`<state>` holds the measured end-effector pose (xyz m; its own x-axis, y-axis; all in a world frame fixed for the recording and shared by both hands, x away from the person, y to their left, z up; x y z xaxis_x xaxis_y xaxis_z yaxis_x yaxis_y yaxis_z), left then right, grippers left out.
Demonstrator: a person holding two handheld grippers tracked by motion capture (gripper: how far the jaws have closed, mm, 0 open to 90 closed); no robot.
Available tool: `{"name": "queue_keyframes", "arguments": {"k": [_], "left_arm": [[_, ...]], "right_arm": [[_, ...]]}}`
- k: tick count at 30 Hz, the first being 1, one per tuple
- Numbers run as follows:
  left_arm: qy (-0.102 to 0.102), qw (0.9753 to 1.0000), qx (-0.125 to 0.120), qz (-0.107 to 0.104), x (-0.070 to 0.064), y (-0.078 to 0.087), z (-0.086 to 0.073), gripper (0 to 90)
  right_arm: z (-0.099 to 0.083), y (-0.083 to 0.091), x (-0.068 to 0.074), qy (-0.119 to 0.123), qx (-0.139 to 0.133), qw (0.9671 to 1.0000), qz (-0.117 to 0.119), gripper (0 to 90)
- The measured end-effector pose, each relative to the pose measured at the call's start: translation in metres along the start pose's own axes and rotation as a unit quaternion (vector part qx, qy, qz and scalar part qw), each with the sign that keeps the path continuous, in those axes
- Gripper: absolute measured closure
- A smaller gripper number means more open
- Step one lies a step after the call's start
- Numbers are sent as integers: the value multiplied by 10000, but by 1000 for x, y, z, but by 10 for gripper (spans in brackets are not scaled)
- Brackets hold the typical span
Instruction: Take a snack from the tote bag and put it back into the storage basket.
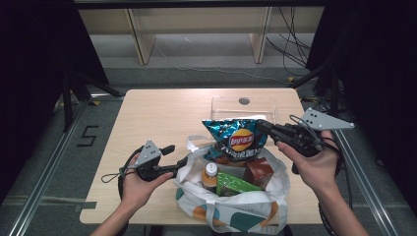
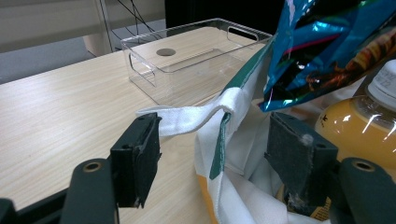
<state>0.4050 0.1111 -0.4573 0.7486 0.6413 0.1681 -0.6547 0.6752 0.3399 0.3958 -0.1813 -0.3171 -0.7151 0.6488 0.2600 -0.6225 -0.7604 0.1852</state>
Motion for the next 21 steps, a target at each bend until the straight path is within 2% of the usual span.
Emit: {"name": "queue_keyframes", "arguments": {"k": [1,2,5,6,9,13,14,16,17,18,21], "left_arm": [[2,10000,3,1,0,0,0,343],[2,10000,3,4,0,0,0,343],[4,10000,-3,3,0,0,0,342],[10,10000,-32,-17,0,-1,0,343],[11,10000,10,0,0,0,-1,342],[8,10000,14,4,0,0,-1,342],[9,10000,14,8,0,0,-1,342],[12,10000,11,18,0,0,0,341],[12,10000,10,22,0,-1,0,340],[14,10000,7,26,0,-1,0,340],[15,10000,7,26,0,-1,0,340]], "right_arm": [[0,0,0,0,0,10000,0,900],[1,1,2,-173,19,9998,48,900],[5,2,1,-88,-55,9999,22,900],[5,3,2,-195,6,9998,21,900],[11,3,0,-84,-137,9999,-2,900],[15,4,3,-284,-151,9994,96,900],[17,5,2,-216,-179,9996,77,900],[20,5,3,-302,-210,9993,55,900],[22,6,2,-196,-241,9995,48,900],[23,6,3,-261,-245,9993,94,900],[27,9,3,-270,-283,9992,32,900]]}}
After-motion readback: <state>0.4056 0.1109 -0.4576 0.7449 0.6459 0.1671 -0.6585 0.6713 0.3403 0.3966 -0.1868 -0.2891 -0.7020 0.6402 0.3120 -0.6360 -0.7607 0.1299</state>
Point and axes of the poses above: each handheld gripper's, and its own axes: y roughly backward along the jaws, z roughly out of its top, x roughly to its left, the point moved 7 cm from there along -y, roughly forward along the jaws, and after that the axes turned 14 degrees about -y, right-handed, at the moved point
